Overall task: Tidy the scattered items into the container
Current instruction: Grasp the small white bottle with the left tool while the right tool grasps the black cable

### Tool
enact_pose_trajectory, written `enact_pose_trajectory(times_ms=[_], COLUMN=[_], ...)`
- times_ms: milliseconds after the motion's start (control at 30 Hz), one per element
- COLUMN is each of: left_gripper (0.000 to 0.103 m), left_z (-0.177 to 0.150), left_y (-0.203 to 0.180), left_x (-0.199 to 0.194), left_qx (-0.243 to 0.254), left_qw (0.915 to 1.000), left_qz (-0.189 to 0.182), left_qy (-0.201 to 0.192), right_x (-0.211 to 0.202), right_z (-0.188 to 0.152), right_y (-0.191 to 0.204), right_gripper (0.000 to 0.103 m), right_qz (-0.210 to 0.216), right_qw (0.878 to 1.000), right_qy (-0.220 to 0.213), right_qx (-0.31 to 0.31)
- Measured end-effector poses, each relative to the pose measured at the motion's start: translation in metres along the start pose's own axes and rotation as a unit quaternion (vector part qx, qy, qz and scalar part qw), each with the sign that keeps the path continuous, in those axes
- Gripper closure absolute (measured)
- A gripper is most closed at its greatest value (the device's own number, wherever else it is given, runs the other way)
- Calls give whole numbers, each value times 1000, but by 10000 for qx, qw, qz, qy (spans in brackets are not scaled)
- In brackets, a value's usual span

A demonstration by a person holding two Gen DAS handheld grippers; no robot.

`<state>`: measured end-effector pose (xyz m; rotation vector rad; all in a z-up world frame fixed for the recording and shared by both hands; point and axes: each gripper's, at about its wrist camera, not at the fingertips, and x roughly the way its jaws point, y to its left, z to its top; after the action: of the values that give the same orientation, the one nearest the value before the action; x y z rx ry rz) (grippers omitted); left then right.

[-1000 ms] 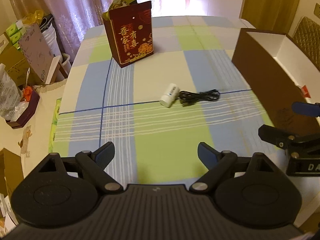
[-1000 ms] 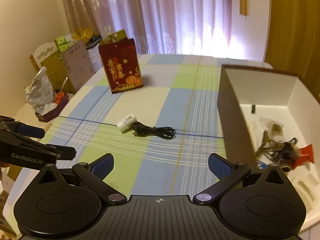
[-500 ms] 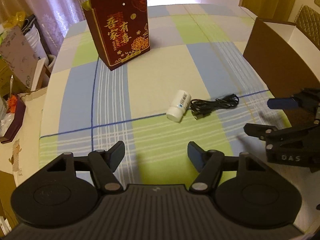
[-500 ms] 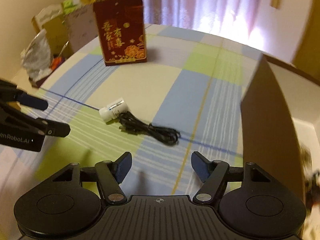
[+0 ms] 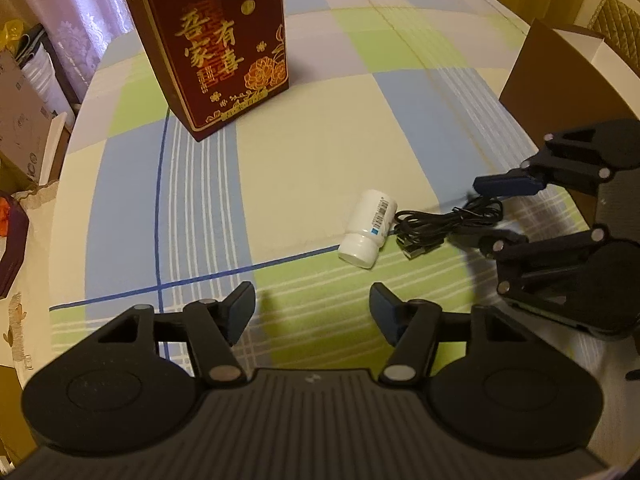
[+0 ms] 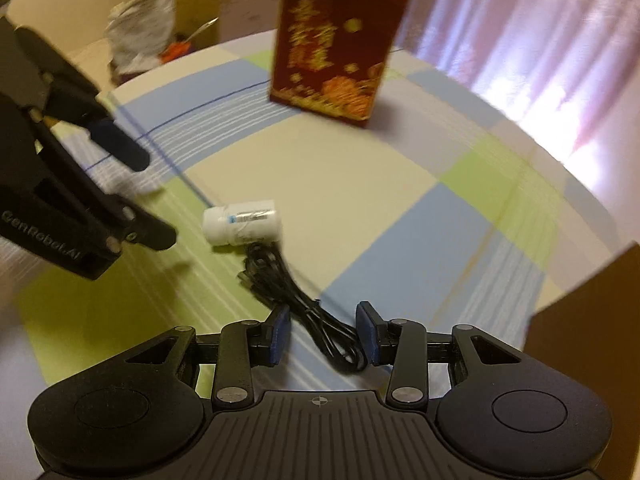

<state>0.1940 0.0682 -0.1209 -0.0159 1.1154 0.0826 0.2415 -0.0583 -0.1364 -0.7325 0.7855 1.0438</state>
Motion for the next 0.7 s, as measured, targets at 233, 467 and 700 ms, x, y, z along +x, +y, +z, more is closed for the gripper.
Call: enact_pose_trajectory(times_ms=[233,467,700], left_gripper=[52,52,67], left_z=[1,12,26], left_y=[-1,-16,-31], left_x=[5,11,28], left_qx=[147,516,775], left_qw=[9997,9979,9959], left_qz=[-176,-349,-394], left_qy=[-17,-195,-248], right_x=[-4,-19,-26], right_z=[-5,-23,-29], right_y=[-7,-20,-25], right_gripper=[84,84,84], right_qz=[134,-411,-401], right_qw=[9958,9707,9654], right_qy=[577,779,511], right_qx=[691,2235,2526])
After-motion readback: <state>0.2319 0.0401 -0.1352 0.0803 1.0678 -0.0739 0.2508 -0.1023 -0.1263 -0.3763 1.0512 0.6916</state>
